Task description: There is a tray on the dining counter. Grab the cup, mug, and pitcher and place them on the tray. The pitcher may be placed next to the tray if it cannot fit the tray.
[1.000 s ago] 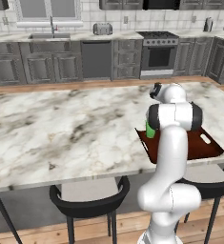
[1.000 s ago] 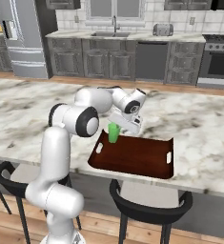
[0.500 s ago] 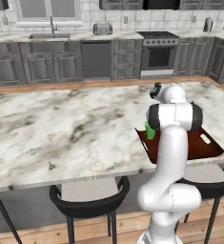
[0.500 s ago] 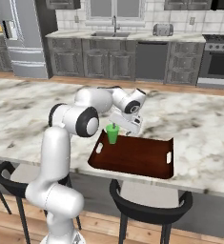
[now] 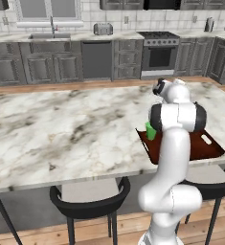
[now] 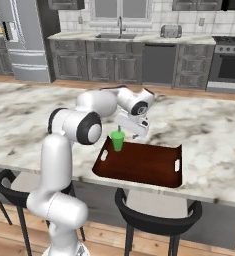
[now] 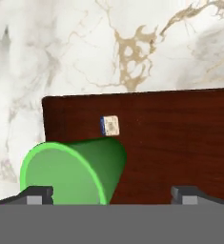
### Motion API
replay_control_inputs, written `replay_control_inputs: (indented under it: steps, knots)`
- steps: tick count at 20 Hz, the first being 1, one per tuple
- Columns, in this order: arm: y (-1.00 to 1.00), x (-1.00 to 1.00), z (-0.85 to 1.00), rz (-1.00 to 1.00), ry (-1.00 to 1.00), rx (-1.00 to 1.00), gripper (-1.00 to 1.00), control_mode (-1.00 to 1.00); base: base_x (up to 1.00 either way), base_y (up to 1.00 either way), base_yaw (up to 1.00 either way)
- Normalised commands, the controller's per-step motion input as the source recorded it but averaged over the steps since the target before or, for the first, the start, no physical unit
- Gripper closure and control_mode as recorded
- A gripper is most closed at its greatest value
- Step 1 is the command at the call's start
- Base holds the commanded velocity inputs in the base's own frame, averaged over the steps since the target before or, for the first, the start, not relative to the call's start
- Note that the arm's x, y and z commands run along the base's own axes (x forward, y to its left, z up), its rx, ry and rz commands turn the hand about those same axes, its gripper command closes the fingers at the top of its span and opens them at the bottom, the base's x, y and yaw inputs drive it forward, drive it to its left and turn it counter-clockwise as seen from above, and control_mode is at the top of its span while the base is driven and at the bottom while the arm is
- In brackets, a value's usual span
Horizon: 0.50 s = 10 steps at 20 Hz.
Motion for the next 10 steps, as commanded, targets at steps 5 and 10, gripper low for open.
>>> replay_control_inputs:
  steps: [5,10]
  knots:
    - [0.0,-0.67,0.71,0.1,-0.12,-0.1,-1.0,-1.0,0.0,0.0,0.0]
    - [0.02,-0.99,0.65,0.04,-0.28,-0.23,-1.0,-1.0,0.0,0.0,0.0]
